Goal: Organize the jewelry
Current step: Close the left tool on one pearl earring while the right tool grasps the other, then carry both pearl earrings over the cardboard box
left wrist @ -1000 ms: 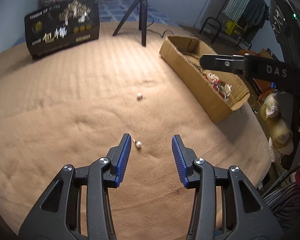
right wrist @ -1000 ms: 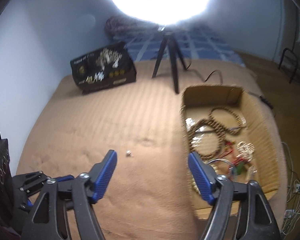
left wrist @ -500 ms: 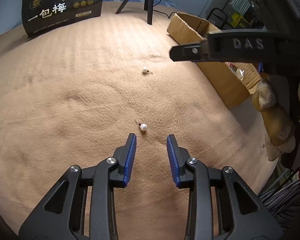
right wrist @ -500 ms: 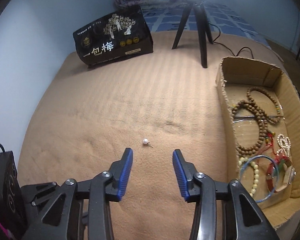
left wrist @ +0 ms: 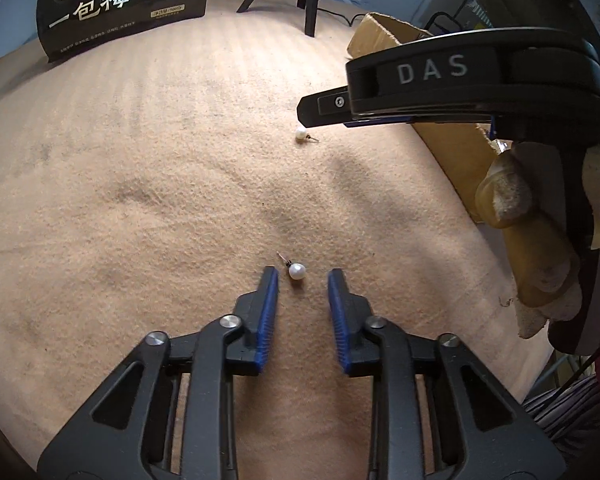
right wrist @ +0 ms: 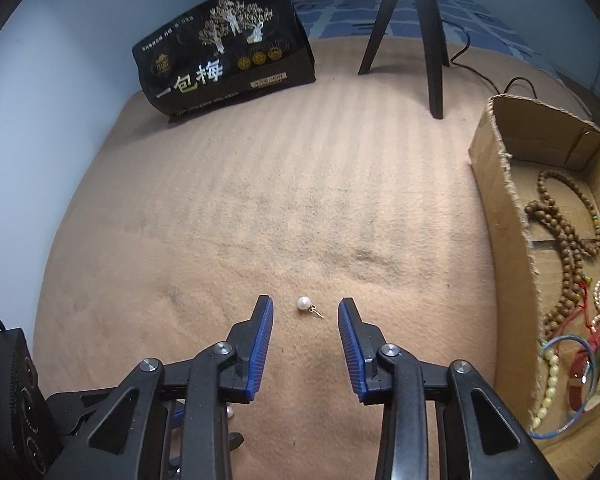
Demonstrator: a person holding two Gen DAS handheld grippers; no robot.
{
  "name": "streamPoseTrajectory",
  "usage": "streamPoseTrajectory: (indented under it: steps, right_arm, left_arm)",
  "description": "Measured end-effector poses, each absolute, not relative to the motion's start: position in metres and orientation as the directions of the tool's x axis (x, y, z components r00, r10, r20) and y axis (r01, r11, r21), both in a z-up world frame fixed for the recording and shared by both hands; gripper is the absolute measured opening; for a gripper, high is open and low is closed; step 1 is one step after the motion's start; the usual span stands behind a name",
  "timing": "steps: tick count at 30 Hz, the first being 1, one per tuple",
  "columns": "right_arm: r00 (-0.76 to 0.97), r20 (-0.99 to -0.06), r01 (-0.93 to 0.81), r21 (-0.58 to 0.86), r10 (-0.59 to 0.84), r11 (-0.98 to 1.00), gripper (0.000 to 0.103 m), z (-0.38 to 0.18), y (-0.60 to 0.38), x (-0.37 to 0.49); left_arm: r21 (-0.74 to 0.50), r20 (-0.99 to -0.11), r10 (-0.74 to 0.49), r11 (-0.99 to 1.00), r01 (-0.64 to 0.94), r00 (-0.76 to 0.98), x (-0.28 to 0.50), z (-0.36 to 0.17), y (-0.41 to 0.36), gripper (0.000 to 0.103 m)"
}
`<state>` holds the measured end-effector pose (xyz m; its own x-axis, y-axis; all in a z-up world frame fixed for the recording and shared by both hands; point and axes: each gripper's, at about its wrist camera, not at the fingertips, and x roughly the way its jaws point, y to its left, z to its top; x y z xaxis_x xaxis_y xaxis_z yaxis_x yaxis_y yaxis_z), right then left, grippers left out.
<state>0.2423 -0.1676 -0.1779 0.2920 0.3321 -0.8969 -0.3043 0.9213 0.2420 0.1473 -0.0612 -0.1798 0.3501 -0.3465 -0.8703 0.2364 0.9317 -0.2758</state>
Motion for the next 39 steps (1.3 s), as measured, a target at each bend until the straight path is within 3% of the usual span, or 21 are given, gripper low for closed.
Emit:
streamPoseTrajectory:
  steps: [2,10,17,39]
  right_arm:
    - [0.286,-0.903,-0.309,0.23,0.321,0.923,0.033,-0.184,-0.164,0.245]
    - [0.276,-0.919,-0.317,0.19,0.282,0.929,0.028,-0.199,-0.159,0.255]
    - [0.277,-0.932,-0.351,0.127,0.233,0.928,0.007,-0.203,-0.152,0.255]
    - [0.391,-0.881,-0.338,0.132,0.267,0.932,0.007,-0.145,-0.181,0.232]
  left_arm:
    - [-0.271,-0.874,-0.34,0.934,0.232,0.348,0.153,-0.183,-0.061,0.015]
    - [-0.281,-0.872,-0.344,0.934,0.218,0.348,0.163,-0.185,-0.055,0.009]
    - [-0.273,-0.871,-0.341,0.935,0.227,0.355,0.166,-0.189,-0.056,0.007]
    - [-0.292,-0.829,-0.354,0.934,0.204,0.433,0.153,-0.154,-0.042,0.007]
